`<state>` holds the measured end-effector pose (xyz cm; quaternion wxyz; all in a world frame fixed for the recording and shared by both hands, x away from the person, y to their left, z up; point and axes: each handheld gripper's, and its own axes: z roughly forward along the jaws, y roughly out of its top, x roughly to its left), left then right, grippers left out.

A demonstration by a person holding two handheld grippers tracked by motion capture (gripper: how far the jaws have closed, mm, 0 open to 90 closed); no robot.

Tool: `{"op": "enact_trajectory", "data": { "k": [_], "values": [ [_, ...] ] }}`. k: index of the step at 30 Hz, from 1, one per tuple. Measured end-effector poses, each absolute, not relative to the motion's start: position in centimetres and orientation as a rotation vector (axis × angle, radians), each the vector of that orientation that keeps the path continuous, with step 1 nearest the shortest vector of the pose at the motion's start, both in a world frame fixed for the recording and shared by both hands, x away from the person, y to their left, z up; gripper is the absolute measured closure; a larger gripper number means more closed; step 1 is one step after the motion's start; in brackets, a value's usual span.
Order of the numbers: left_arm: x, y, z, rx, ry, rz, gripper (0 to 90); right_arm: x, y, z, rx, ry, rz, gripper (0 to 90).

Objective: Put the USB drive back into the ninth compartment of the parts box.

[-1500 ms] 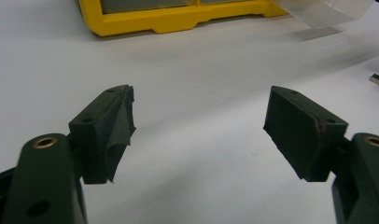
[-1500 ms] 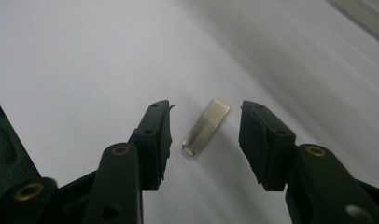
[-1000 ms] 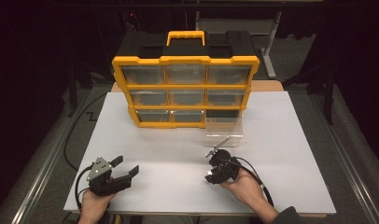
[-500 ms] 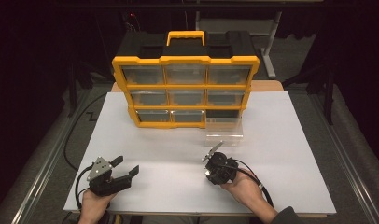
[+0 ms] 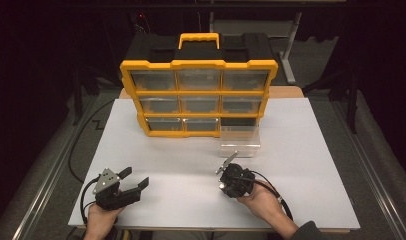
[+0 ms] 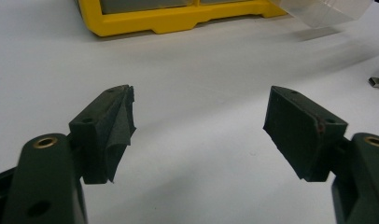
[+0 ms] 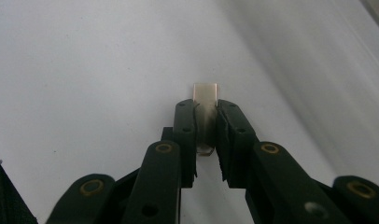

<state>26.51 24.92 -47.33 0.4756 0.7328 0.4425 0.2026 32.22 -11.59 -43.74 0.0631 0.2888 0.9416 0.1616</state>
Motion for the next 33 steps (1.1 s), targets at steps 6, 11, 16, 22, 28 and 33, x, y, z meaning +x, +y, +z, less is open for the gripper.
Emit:
{"op": "enact_trajectory", "data": {
  "k": [6, 11, 16, 22, 28, 33],
  "values": [
    [26.5, 24.9, -47.3, 1.791, 1.082, 0.495, 25.1, 32.1, -12.4, -43.5, 0.898, 2.836, 0.532, 79.5],
    [26.5, 24.9, -47.3, 1.791, 1.083, 0.495, 25.1, 32.0, -13.2, -43.1, 0.919, 2.818, 0.579, 79.5],
    [26.5, 24.9, -47.3, 1.784, 1.086, 0.493, 25.1, 31.9, -14.1, -42.8, 0.956, 2.789, 0.622, 79.5],
    [26.5, 24.9, -47.3, 1.786, 1.085, 0.494, 25.1, 31.8, -15.2, -42.5, 0.985, 2.763, 0.656, 79.5],
    [26.5, 24.9, -47.3, 1.787, 1.086, 0.494, 25.1, 31.6, -16.3, -42.4, 1.018, 2.732, 0.710, 79.5],
    [26.5, 24.9, -47.3, 1.787, 1.087, 0.494, 25.1, 31.4, -17.3, -42.4, 1.040, 2.714, 0.756, 79.6]
  ]
}}
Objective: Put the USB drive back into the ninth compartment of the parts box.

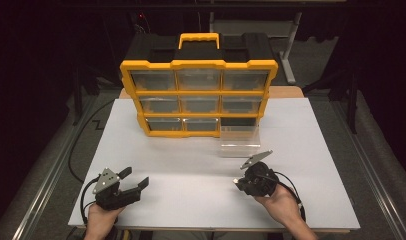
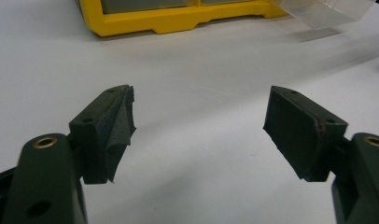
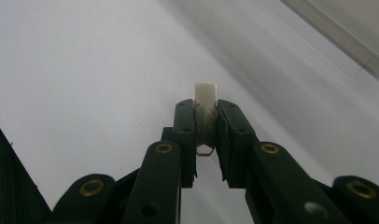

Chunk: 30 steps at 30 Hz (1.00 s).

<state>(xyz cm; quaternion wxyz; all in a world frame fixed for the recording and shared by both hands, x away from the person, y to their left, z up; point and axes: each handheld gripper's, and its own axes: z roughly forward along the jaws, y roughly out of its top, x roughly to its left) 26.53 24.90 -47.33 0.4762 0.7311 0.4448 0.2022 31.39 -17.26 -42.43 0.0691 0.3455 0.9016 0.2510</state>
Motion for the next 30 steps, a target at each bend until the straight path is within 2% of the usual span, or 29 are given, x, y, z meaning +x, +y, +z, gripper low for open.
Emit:
{"op": "enact_trajectory", "data": {
  "k": [30],
  "values": [
    [26.5, 24.9, -47.3, 1.782, 1.092, 0.497, 25.2, 30.2, -22.2, -42.1, 1.140, 2.442, 1.111, 79.5]
  ]
}}
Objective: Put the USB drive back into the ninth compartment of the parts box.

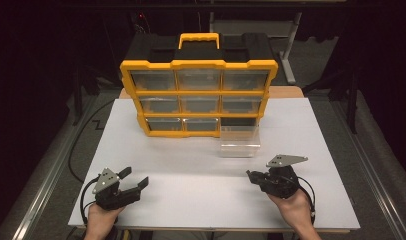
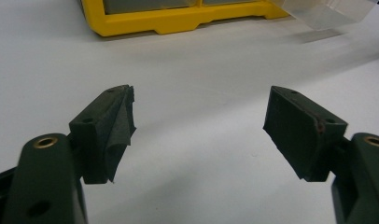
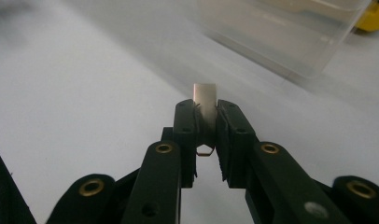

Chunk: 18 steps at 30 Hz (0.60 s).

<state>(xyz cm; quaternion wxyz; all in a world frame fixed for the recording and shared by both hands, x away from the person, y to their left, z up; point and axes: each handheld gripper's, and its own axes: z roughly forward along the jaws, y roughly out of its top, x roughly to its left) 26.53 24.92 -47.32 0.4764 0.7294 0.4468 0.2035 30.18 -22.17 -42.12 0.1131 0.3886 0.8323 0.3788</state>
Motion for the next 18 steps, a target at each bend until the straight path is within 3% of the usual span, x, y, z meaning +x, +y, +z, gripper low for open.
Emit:
{"op": "enact_trajectory", "data": {
  "k": [18],
  "values": [
    [26.5, 24.9, -47.3, 1.782, 1.093, 0.497, 25.1, 30.5, -23.2, -41.0, 1.154, 2.351, 1.207, 79.5]
  ]
}}
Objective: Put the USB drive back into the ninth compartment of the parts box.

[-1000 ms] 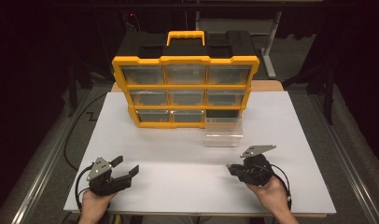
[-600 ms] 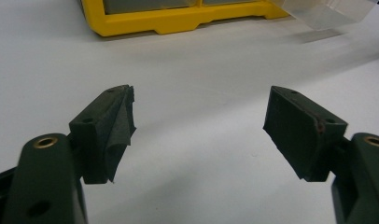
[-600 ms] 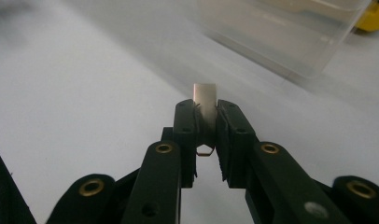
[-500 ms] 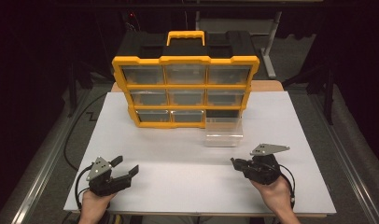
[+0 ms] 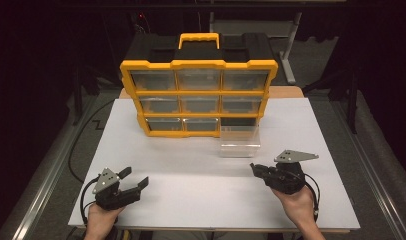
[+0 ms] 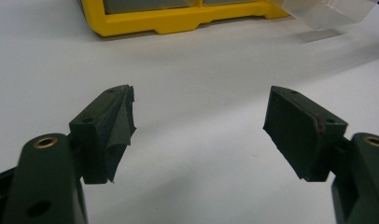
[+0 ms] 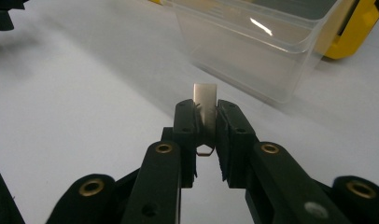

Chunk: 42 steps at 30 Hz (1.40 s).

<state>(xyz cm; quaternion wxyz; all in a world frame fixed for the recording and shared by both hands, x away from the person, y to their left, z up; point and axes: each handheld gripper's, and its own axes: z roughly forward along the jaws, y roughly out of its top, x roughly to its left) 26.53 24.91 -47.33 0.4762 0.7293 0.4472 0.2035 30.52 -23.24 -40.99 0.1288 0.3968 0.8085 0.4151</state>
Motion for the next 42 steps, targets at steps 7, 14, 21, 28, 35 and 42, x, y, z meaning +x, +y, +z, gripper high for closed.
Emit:
{"op": "enact_trajectory", "data": {
  "k": [7, 14, 21, 28, 35, 42],
  "values": [
    [26.5, 24.9, -47.3, 1.783, 1.093, 0.497, 25.1, 30.9, -23.4, -40.3, 1.155, 2.330, 1.243, 79.5],
    [26.5, 24.9, -47.3, 1.786, 1.091, 0.497, 25.1, 31.4, -23.5, -39.3, 1.147, 2.304, 1.269, 79.5],
    [26.5, 24.9, -47.3, 1.786, 1.091, 0.496, 25.1, 32.1, -23.4, -38.7, 1.145, 2.289, 1.283, 79.5],
    [26.5, 24.9, -47.3, 1.785, 1.092, 0.496, 25.1, 32.7, -23.3, -37.9, 1.144, 2.278, 1.287, 79.5],
    [26.5, 24.9, -47.3, 1.786, 1.091, 0.495, 25.1, 33.5, -23.0, -37.3, 1.140, 2.276, 1.273, 79.5],
    [26.6, 24.9, -47.4, 1.788, 1.091, 0.495, 25.1, 34.5, -22.7, -36.8, 1.148, 2.269, 1.273, 79.5]
  ]
}}
